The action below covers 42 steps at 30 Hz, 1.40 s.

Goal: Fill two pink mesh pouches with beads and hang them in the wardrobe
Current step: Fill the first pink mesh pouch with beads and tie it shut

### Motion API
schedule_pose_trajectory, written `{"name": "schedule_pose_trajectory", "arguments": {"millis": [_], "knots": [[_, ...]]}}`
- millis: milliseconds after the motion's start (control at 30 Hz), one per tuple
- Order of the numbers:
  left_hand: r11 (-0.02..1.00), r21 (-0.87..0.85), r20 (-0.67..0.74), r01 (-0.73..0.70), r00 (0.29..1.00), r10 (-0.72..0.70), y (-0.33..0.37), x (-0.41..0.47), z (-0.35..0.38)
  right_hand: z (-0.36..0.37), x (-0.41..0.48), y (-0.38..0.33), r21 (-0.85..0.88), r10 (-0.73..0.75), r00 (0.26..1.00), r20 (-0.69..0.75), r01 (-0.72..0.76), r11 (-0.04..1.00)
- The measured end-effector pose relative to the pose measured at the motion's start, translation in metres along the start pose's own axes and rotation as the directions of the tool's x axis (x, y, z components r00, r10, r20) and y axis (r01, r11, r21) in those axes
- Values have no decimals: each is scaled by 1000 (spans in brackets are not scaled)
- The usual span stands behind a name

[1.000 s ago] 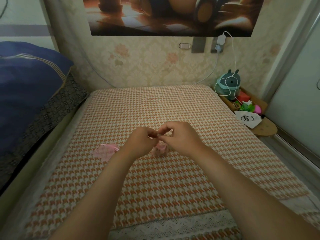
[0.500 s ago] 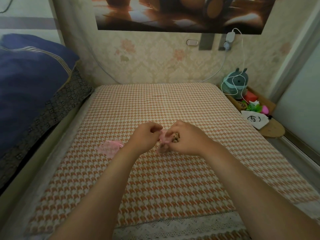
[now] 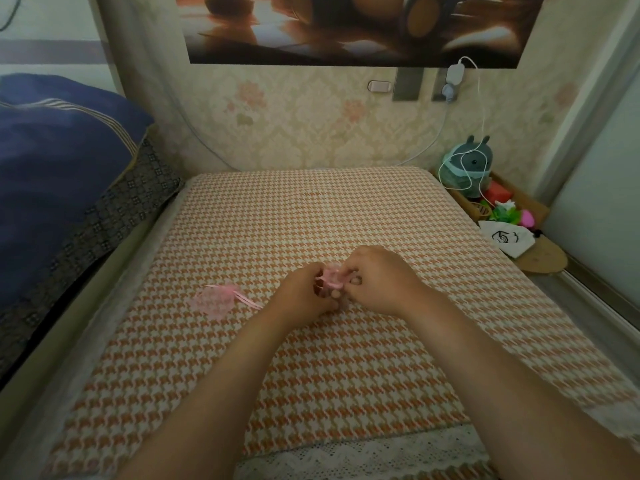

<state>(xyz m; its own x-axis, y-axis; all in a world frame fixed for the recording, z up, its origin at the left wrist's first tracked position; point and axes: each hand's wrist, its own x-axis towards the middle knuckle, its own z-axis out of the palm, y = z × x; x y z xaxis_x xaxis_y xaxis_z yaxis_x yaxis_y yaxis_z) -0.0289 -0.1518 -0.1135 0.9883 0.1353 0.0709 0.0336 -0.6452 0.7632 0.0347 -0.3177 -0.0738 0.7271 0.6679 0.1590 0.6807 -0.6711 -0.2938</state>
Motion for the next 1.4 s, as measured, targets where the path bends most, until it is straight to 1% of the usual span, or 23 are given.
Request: {"name": "schedule_pose_trajectory", "arguments": {"millis": [67, 133, 200, 300, 333, 400, 500, 567, 667, 800, 867, 967, 1067, 1100, 1167, 1300, 1400], "knots": [[1000, -6, -2, -11, 1000, 11, 1, -1, 0, 3, 1, 0, -37, -6, 1000, 30, 7, 999], [1000, -3, -11, -28, 1000, 28, 1, -1, 0, 7, 2, -3, 44, -11, 999, 51, 8, 999], [1000, 8, -20, -27, 999, 27, 1, -2, -2, 11, 3, -4, 74, -8, 1000, 15, 7, 997], [1000, -16, -33, -9, 999, 8, 0, -2, -4, 9, 5, 0, -4, 0, 997, -80, -1, 1000], [1000, -21, -34, -6, 999, 5, 0, -3, -5, 8, 5, 1, -21, -4, 997, -79, 2, 1000], [999, -36, -15, 8, 1000, -9, 0, -2, -6, 6, 3, -1, -35, -24, 999, -27, 23, 999], [997, -72, 26, 16, 1000, -14, 1, -1, -7, 4, 1, -5, 54, -18, 999, 38, 16, 998], [997, -77, 7, -17, 1000, 17, 2, -1, -9, 5, 2, -5, 74, -1, 1000, 18, -1, 997], [997, -39, -22, -60, 998, 60, 1, -3, -13, 4, 2, -5, 11, 22, 999, -23, -22, 1000], [996, -16, -24, -91, 996, 91, 3, -6, -18, 5, 3, -6, 142, 1, 999, 51, -8, 990], [992, -33, -44, -120, 992, 118, 7, -8, -19, 2, 4, -4, 210, 23, 998, 61, -35, 977], [989, 47, -50, -137, 989, 139, 9, -6, -23, -8, 5, 5, 333, 116, 993, -30, -100, 938], [982, 131, -22, -134, 990, 138, 12, -5, -25, -14, 3, 17, 376, 225, 965, -136, -160, 913], [982, 146, -17, -122, 992, 126, 13, -6, -26, -13, 2, 20, 359, 240, 959, -152, -173, 917], [983, 165, -17, -77, 997, 81, 17, -7, -29, -8, 1, 25, 283, 244, 961, -132, -199, 938], [993, 117, -72, -9, 997, 18, 20, -6, -29, 2, 3, 29, 80, 215, 977, -1, -215, 973], [997, 69, -127, 24, 992, -15, 25, -6, -30, 9, 6, 34, -54, 243, 967, 76, -239, 969]]}}
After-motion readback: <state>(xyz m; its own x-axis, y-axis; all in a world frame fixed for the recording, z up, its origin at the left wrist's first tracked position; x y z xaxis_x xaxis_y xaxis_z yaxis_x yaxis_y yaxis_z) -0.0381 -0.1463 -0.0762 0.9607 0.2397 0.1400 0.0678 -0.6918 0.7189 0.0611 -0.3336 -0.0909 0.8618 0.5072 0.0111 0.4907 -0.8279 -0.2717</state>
